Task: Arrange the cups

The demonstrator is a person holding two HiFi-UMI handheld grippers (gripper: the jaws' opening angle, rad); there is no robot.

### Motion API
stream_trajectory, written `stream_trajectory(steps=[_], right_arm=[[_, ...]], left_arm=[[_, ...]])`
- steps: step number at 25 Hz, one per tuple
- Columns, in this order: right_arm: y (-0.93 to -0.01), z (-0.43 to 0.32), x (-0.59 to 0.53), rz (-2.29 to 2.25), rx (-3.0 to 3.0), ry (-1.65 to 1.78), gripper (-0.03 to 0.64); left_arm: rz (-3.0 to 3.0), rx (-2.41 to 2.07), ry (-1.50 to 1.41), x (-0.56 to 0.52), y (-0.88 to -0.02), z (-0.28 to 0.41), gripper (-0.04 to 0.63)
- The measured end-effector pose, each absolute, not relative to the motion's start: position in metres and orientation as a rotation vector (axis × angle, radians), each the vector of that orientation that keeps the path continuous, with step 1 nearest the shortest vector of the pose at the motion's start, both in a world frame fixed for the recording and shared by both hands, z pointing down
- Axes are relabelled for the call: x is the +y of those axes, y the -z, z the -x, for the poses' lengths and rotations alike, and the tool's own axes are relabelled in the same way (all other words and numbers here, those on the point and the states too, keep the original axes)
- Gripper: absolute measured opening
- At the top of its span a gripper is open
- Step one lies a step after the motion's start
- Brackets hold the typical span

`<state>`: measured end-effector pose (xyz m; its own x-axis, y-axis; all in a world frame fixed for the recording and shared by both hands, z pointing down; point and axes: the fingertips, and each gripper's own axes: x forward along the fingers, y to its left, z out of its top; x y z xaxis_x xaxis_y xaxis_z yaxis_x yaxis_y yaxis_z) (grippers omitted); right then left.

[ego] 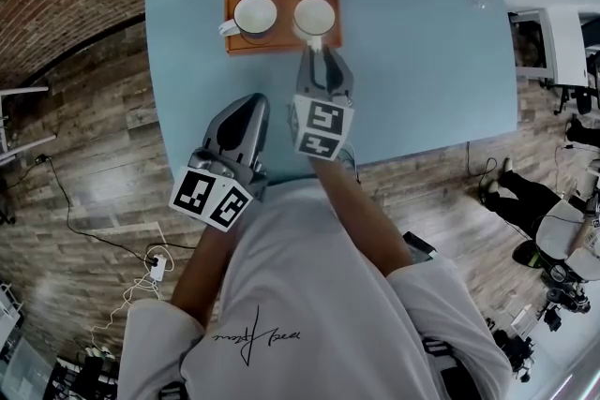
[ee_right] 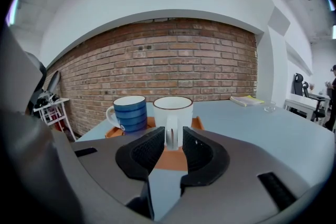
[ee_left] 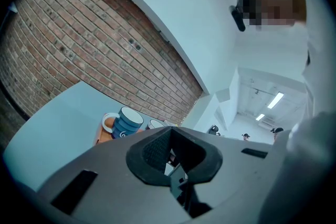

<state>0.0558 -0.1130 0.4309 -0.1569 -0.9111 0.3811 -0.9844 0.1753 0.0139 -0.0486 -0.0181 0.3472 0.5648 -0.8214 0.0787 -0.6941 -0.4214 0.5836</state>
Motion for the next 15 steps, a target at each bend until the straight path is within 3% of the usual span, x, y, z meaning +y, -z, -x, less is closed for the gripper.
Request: stream_trajectory(steps=[7,15], right_arm=[[-0.405,-0.066,-0.1,-1.87,-2.158,-0.302,0.085],[-0.364,-0.074,-0.095,-1.914,-2.203,-0.291,0.029]], left_arm=[[-2.251,-1.2,0.313,-0.018,-0.343,0.045,0.009],[-2.298,-1.173,0.328,-0.016,-0.331,0.041,0.009]])
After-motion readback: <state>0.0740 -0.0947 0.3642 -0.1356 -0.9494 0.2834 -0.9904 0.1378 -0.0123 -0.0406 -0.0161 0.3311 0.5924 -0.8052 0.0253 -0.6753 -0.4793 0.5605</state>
